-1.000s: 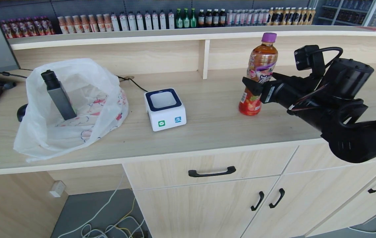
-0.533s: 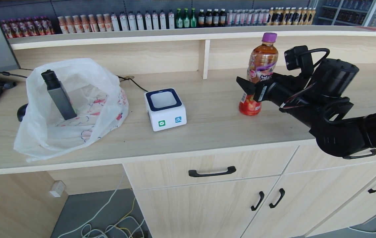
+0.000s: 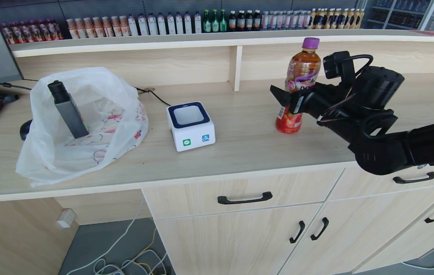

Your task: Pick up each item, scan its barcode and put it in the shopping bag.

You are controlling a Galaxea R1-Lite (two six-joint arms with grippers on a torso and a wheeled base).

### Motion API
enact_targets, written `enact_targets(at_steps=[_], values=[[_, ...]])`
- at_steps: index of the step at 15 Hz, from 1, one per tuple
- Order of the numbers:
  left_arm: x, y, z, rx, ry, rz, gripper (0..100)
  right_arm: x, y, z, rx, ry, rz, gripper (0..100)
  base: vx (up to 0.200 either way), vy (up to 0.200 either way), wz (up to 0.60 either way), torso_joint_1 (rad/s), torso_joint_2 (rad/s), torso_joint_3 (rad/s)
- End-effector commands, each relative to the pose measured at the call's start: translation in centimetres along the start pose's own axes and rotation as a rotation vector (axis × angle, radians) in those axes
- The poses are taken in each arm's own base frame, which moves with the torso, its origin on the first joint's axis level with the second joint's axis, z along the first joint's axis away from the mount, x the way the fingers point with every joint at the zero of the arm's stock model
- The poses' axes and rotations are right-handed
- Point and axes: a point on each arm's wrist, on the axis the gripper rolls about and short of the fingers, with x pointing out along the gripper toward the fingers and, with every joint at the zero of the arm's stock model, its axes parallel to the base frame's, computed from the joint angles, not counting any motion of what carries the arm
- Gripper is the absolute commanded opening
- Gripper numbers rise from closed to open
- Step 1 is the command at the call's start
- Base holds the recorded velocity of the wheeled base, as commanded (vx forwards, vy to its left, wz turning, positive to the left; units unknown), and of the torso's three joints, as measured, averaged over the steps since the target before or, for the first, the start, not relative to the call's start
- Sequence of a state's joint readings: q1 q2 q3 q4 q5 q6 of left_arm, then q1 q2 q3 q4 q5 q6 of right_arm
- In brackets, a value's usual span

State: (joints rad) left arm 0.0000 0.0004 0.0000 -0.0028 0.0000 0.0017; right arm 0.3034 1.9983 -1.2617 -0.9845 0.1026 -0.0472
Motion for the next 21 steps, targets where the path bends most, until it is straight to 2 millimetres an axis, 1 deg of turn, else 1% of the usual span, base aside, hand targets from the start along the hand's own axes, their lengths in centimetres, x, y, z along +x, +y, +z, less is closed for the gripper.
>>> enact_targets(at_steps=[1, 7, 8, 11, 14, 20, 21], values=[[0.0, 0.0, 0.0, 0.000, -0.001, 0.000, 100, 0.5, 0.0, -0.3, -0.001, -0.004, 0.000, 100, 0.000, 0.000, 0.00, 0.000, 0.00, 0.000], [0.0, 0.0, 0.0, 0.000, -0.001, 0.000, 100, 0.7, -0.1, -0.2, -0.002, -0.013, 0.000, 100, 0.000, 0.000, 0.00, 0.000, 0.00, 0.000], [0.0, 0.0, 0.0, 0.000, -0.001, 0.000, 100, 0.8, -0.1, -0.1, -0.002, -0.016, 0.000, 0, 0.000, 0.000, 0.00, 0.000, 0.00, 0.000], [0.0, 0.0, 0.0, 0.000, -0.001, 0.000, 100, 0.7, -0.1, 0.4, 0.002, -0.030, -0.002, 0, 0.000, 0.000, 0.00, 0.000, 0.00, 0.000], [0.0, 0.0, 0.0, 0.000, -0.001, 0.000, 100, 0.7, -0.7, 0.9, 0.000, -0.046, -0.012, 0, 0.000, 0.000, 0.00, 0.000, 0.00, 0.000], [0.0, 0.0, 0.0, 0.000, -0.001, 0.000, 100, 0.7, -0.7, 1.6, -0.002, -0.065, -0.012, 0, 0.000, 0.000, 0.00, 0.000, 0.00, 0.000], [0.0, 0.0, 0.0, 0.000, -0.001, 0.000, 100, 0.6, -0.7, 2.1, -0.003, -0.076, -0.013, 0, 0.000, 0.000, 0.00, 0.000, 0.00, 0.000]])
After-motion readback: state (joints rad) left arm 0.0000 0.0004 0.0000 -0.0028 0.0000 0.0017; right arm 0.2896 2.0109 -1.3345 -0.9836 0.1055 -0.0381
